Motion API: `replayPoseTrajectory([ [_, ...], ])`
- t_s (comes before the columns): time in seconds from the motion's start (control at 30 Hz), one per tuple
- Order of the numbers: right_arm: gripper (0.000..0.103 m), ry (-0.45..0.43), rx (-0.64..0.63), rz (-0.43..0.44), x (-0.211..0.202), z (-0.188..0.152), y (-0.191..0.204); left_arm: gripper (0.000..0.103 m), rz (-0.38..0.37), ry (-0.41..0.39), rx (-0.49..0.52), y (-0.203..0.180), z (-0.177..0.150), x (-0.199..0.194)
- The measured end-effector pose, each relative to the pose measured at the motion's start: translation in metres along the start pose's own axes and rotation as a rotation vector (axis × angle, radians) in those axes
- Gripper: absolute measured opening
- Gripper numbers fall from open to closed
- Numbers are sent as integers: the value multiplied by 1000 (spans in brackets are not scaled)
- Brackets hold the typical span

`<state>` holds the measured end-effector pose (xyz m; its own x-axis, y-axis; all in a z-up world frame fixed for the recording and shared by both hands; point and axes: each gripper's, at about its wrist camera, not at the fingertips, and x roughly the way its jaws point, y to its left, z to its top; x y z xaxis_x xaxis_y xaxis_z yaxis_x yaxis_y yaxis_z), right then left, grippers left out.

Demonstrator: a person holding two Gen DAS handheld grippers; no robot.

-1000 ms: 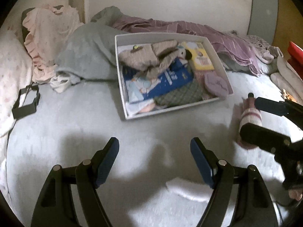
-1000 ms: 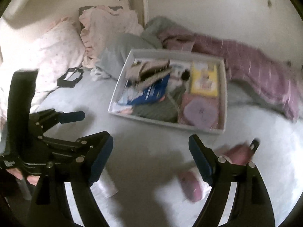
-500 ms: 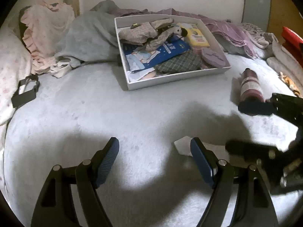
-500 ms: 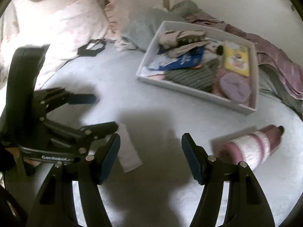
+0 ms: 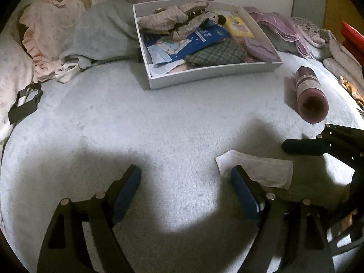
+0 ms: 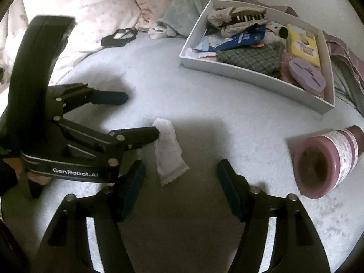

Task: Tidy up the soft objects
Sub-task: 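Move the right tool to the white tissue strip on the blanket, then grasp the white tissue strip with the right tool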

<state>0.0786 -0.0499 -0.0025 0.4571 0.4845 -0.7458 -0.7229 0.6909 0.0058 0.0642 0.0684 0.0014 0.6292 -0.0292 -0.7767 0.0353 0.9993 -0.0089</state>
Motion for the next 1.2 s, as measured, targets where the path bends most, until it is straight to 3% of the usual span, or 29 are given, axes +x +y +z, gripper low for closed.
replayPoseTrajectory([
  [0.37, 75, 0, 39, 62, 0, 0, -11, 91, -66, 2, -29, 6, 1, 0],
  [0.4, 72, -5, 43, 56, -1, 0, -11, 93, -73, 3, -29, 6, 1, 1],
  [0.47, 50, -20, 58, 12, -3, -1, -12, 95, -50, 8, -6, 1, 1, 1],
  [0.63, 28, -35, 35, 20, -6, 0, -8, 96, -37, 12, 7, -1, 2, 1],
  [0.8, 18, -22, -46, 5, -3, 2, 10, 96, -29, 16, 16, -2, 2, 2],
  [1.0, 7, -20, -24, 39, -4, 2, 8, 97, -30, 17, 17, -3, 2, 1],
  [1.2, 5, -42, -102, -72, -8, -1, 26, 98, -33, 16, 16, -3, 2, 1],
])
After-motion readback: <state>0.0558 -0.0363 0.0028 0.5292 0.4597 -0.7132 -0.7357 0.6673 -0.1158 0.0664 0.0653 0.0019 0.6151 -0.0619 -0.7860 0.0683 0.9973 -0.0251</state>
